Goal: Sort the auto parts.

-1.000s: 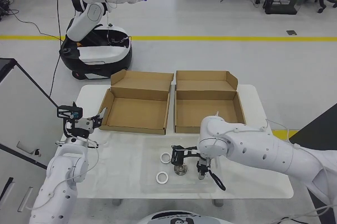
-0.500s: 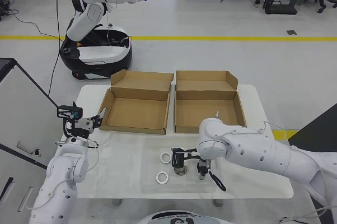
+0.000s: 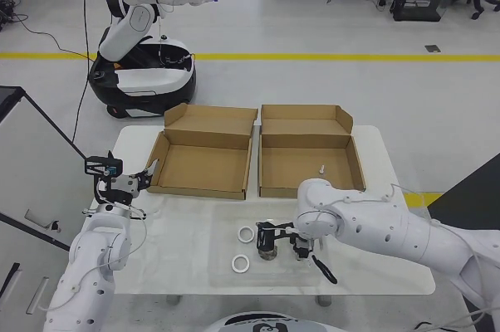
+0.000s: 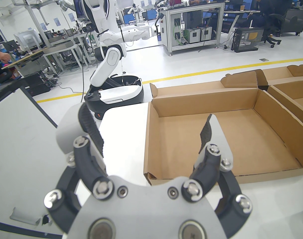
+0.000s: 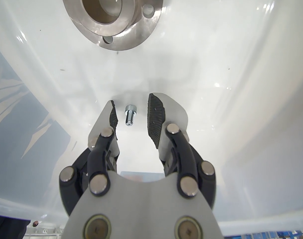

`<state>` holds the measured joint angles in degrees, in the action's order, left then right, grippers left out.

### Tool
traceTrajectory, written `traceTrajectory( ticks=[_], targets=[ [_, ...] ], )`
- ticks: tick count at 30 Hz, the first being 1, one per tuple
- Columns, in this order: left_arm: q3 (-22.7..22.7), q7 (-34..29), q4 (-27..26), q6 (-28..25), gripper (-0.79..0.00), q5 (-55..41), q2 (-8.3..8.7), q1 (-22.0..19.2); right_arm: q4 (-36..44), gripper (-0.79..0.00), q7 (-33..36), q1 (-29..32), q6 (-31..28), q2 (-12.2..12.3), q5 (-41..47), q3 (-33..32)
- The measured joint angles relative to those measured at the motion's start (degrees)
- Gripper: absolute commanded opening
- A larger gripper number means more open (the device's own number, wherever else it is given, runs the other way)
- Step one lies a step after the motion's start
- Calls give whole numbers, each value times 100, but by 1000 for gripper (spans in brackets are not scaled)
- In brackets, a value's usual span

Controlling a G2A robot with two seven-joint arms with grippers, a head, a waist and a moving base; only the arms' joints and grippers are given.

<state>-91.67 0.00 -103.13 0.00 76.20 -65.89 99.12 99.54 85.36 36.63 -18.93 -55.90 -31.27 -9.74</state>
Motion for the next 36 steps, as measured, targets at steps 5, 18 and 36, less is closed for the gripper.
traceTrajectory(
  ticks=[5, 18, 36],
  targets=[
    [0, 0, 0, 0, 0, 0, 0, 0, 137, -462, 10, 27, 11, 42, -52, 0],
    [0, 0, 0, 0, 0, 0, 0, 0, 356, -517, 0, 117, 3, 183, -66, -166],
    [0, 0, 0, 0, 0, 0, 0, 0, 301, -628, -78, 224, -78, 221, -142, -303]
  ],
)
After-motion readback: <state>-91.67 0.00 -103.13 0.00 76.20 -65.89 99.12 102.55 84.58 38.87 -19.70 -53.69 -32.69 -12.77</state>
